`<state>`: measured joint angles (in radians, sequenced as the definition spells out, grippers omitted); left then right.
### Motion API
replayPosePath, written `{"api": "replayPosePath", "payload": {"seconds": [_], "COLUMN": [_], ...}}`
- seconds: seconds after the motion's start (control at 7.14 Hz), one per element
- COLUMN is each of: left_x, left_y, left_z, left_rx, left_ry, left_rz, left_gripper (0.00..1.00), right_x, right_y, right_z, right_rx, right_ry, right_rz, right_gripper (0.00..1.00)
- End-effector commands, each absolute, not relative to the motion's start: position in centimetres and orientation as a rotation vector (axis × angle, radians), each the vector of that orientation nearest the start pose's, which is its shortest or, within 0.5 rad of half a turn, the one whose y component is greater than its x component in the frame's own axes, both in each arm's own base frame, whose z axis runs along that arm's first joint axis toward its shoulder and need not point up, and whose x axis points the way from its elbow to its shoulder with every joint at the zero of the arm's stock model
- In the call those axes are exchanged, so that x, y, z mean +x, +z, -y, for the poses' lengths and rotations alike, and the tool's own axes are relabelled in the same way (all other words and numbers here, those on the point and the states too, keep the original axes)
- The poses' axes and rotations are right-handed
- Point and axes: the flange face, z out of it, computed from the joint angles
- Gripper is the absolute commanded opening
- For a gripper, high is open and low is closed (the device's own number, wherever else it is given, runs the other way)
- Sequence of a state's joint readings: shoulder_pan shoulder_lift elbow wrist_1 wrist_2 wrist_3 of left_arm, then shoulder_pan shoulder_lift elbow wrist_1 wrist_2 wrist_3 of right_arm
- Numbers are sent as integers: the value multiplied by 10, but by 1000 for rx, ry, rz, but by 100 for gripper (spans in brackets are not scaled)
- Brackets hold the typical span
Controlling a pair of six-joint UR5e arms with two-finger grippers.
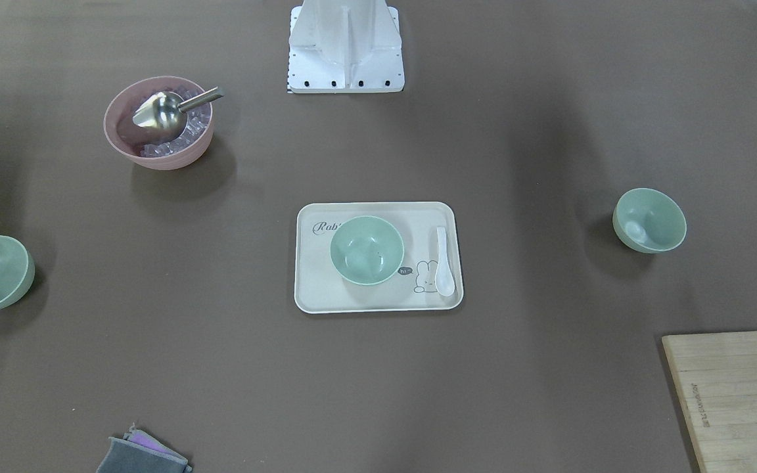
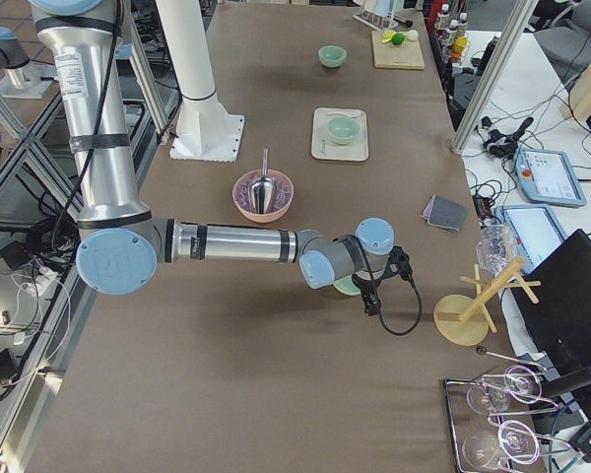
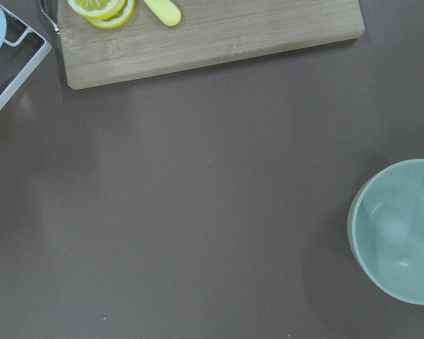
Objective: Stack green bowls together
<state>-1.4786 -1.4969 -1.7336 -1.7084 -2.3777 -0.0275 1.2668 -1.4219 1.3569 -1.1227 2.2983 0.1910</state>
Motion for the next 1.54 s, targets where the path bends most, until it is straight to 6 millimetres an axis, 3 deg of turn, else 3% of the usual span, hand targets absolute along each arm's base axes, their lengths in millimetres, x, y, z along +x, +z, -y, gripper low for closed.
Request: {"api": "replayPosePath", "payload": {"seconds": [0.0, 0.28, 0.42, 0.56, 0.7, 0.84, 1.12, 1.26, 1.4], "left_x": [-17, -17, -17, -12, 1, 28, 99, 110, 123], "left_y": [596, 596, 596, 604, 597, 591, 588, 601, 609], "left_z": [476, 477, 476, 477, 483, 485, 480, 478, 480], "left_rx": [172, 172, 172, 150, 137, 127, 144, 120, 97], "left_ry": [156, 156, 156, 149, 123, 102, 78, 88, 106], "left_rz": [-814, -814, -811, -814, -821, -834, -774, -769, -768], "left_gripper": [97, 97, 97, 97, 97, 97, 96, 92, 88], "right_x": [-138, -144, -146, -148, -152, -160, -173, -196, -232], "right_y": [639, 647, 648, 648, 631, 601, 512, 460, 414], "right_z": [581, 578, 577, 577, 582, 599, 646, 656, 640], "right_rx": [127, 105, 101, 96, 105, 95, 90, 63, 33], "right_ry": [-206, -207, -210, -210, -222, -215, -125, -80, -22], "right_rz": [795, 796, 799, 802, 839, 905, 967, 1002, 1030], "right_gripper": [90, 62, 23, 0, 0, 0, 0, 0, 0]}}
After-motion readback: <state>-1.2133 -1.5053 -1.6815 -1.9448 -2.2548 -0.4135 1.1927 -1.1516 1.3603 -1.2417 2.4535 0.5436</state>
